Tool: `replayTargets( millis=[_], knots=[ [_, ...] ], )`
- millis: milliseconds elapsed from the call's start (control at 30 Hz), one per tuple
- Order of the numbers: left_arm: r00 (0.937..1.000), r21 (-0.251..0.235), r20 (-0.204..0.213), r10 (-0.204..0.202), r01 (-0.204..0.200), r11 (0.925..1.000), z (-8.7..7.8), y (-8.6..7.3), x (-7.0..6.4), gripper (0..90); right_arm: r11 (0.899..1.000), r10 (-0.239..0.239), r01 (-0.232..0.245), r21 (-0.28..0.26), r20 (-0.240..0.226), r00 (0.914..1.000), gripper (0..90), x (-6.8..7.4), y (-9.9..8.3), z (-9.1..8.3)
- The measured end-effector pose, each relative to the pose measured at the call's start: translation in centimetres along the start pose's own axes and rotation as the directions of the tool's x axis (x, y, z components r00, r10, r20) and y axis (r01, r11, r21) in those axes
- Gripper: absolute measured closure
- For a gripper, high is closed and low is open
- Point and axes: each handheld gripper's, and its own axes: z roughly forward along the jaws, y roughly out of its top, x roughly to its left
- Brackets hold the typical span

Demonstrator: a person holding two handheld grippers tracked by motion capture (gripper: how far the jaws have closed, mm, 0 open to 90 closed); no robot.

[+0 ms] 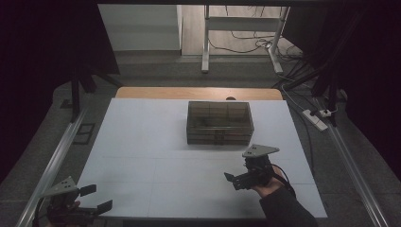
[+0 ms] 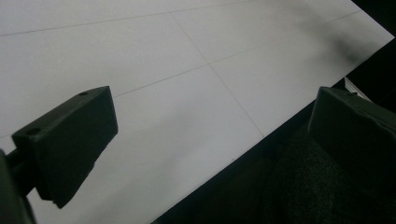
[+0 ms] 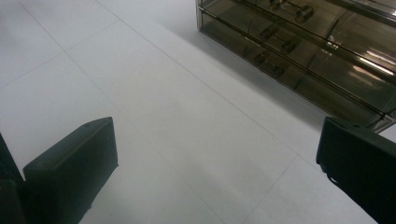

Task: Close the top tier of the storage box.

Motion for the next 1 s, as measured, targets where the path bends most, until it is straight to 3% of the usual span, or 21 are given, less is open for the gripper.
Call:
replayTargets(
  millis=[1000],
  knots=[
    [1.0,-0.002,0.002,-0.001,0.001,1.0,0.0,0.0,0.0,0.4,0.999,0.034,-0.033,-0.015,0.039,0.9987,0.0,-0.3,-1.7,-1.6]
  ],
)
